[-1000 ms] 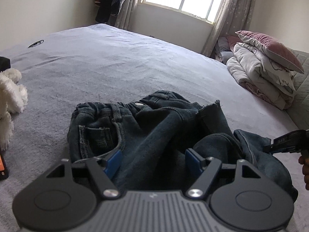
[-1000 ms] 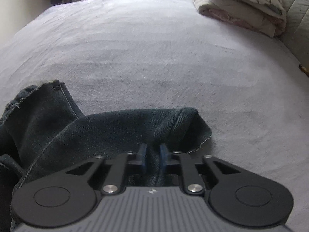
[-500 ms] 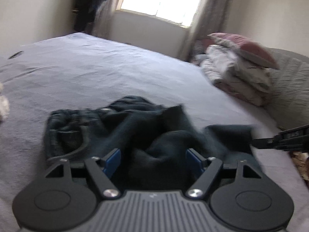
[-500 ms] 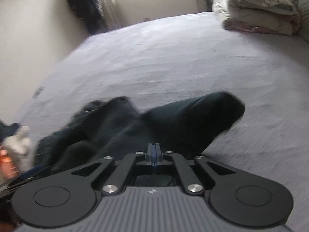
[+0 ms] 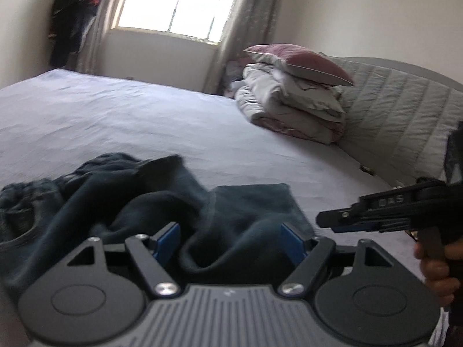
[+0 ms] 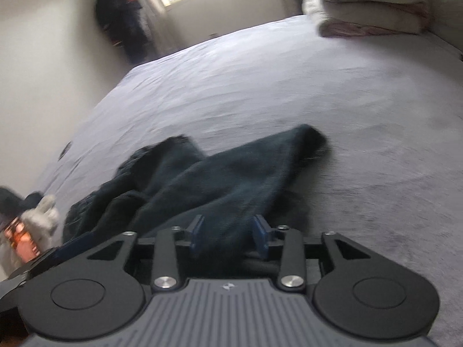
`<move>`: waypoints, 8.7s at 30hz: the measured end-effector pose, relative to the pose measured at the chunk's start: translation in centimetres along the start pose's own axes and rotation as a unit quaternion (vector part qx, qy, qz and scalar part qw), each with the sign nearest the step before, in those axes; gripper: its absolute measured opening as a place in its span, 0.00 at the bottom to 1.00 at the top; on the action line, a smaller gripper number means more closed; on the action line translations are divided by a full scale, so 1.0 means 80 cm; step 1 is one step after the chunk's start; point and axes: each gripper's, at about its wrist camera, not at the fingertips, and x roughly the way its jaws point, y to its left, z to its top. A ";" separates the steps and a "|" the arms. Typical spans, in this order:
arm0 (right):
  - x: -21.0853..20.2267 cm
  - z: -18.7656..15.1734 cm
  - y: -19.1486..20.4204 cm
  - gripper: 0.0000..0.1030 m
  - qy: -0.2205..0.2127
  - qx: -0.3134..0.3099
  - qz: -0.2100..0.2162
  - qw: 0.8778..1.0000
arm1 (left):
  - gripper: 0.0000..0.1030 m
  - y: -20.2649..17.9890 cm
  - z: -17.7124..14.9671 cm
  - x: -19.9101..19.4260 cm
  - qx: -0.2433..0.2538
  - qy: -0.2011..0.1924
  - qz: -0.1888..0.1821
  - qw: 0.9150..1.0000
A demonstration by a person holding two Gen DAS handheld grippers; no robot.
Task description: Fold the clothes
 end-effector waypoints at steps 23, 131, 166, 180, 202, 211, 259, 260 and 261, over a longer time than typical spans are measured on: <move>0.140 0.105 -0.107 0.39 0.012 0.161 -0.002 0.987 | 0.78 -0.045 -0.021 0.073 0.101 0.060 -0.035 0.992; 0.043 0.019 -0.077 0.49 0.102 0.120 0.010 0.987 | 0.79 0.046 0.011 0.048 -0.051 0.082 0.025 0.995; 0.114 0.104 -0.059 0.16 -0.080 -0.018 -0.114 0.990 | 0.78 0.320 0.122 0.168 -0.154 0.161 0.094 0.970; 0.116 0.065 -0.098 0.18 -0.032 0.013 -0.079 0.996 | 0.38 0.326 0.107 0.229 -0.220 0.179 -0.012 0.959; 0.201 0.177 -0.022 0.16 -0.156 -0.126 -0.150 0.968 | 0.11 0.278 0.140 0.164 -0.149 -0.078 0.280 0.945; 0.247 0.159 -0.059 0.19 -0.106 -0.105 -0.162 0.975 | 0.21 0.297 0.111 0.211 -0.127 -0.029 0.305 0.944; -0.051 -0.045 -0.202 0.55 -0.015 -0.061 -0.058 0.996 | 0.88 0.000 -0.036 0.003 -0.103 0.058 0.166 0.979; -0.052 -0.047 -0.207 0.55 -0.018 -0.051 -0.044 0.998 | 0.88 -0.007 -0.035 0.001 -0.095 0.054 0.165 0.980; -0.051 -0.048 -0.211 0.55 -0.014 -0.032 -0.029 0.999 | 0.88 -0.013 -0.035 0.001 -0.091 0.050 0.159 0.982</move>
